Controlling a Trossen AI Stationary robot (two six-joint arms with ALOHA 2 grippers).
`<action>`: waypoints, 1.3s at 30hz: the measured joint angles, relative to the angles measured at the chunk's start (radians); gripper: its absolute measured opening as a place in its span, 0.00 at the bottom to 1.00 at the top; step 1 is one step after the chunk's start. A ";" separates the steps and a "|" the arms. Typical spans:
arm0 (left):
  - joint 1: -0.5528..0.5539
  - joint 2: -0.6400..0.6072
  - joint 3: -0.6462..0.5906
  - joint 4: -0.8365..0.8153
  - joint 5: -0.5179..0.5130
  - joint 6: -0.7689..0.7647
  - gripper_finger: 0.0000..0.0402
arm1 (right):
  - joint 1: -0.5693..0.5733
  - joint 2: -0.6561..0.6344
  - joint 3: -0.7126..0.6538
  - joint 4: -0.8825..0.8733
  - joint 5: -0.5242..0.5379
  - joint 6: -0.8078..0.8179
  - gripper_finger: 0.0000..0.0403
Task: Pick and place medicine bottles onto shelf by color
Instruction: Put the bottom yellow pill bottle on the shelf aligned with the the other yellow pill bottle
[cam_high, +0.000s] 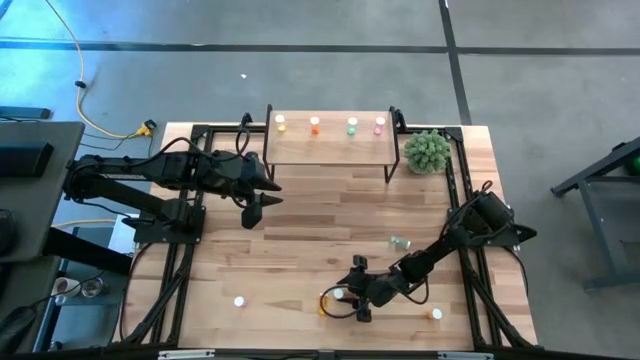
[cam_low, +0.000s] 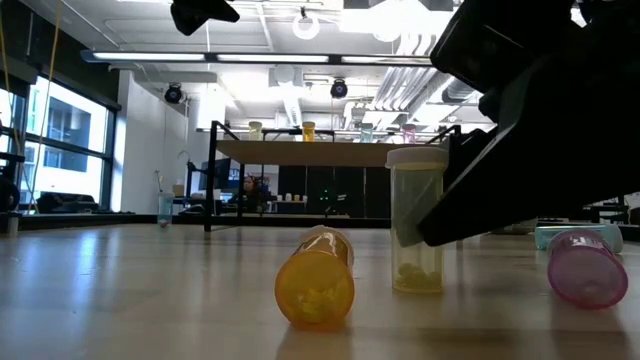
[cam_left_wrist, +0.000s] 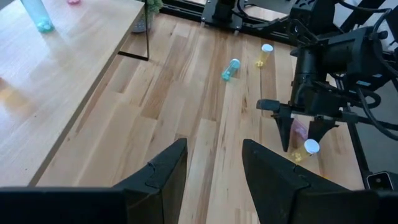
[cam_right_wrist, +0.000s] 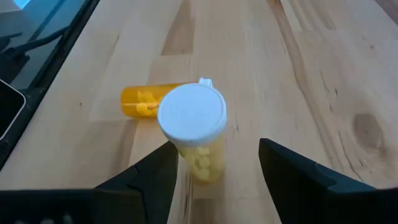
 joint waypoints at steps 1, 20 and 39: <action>0.000 0.000 0.000 0.000 0.000 0.000 0.36 | 0.000 0.000 0.000 0.000 0.000 0.000 0.51; 0.000 0.000 0.000 -0.007 0.003 -0.001 0.36 | -0.025 0.000 0.000 0.018 -0.053 0.011 0.24; 0.000 0.000 0.000 -0.236 0.110 -0.045 0.36 | -0.139 -0.001 0.067 0.020 -0.159 0.217 0.20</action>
